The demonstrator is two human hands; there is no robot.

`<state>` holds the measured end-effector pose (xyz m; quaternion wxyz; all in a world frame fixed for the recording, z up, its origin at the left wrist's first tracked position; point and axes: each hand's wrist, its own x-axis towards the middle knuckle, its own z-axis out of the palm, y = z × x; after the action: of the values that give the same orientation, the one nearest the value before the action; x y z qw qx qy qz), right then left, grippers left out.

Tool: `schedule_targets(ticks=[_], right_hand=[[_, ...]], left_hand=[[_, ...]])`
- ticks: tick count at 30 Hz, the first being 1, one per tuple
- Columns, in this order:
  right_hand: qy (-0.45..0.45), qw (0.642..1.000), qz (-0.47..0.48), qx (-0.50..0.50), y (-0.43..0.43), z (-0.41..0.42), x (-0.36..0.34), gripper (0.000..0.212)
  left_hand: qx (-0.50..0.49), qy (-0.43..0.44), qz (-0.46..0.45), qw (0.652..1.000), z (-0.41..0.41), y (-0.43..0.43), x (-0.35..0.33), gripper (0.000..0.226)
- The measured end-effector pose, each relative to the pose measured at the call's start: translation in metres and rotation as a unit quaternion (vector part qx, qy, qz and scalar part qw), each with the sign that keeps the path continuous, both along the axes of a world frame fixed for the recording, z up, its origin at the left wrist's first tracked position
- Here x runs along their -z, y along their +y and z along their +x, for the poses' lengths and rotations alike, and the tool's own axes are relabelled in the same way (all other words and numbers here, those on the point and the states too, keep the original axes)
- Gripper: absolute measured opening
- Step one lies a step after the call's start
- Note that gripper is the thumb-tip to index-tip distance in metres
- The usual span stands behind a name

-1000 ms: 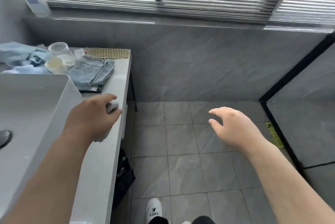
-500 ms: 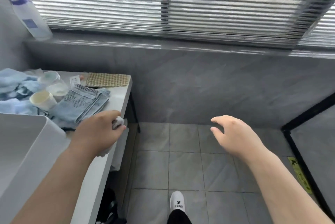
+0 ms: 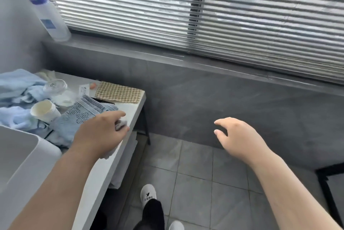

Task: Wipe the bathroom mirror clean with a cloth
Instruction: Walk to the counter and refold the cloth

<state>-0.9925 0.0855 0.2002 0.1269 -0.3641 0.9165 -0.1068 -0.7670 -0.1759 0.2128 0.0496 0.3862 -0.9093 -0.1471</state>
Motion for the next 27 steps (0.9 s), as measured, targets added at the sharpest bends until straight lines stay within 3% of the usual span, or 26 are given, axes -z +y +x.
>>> schedule_targets(ticks=[14,20,27], right_hand=[[0.021,0.999,0.026,-0.012,-0.141,-0.111,-0.012,0.038],[0.022,1.0,-0.008,-0.013,-0.188,-0.15,-0.014,0.037],[0.004,0.993,-0.058,-0.103,-0.251,-0.192,-0.012,0.032]], left_hand=[[-0.018,0.029,0.033,0.999,-0.095,-0.14,0.013,0.037],[-0.041,0.033,0.052,0.997,-0.134,-0.187,0.013,0.038],[-0.094,0.072,0.08,0.99,-0.162,-0.214,0.019,0.03]])
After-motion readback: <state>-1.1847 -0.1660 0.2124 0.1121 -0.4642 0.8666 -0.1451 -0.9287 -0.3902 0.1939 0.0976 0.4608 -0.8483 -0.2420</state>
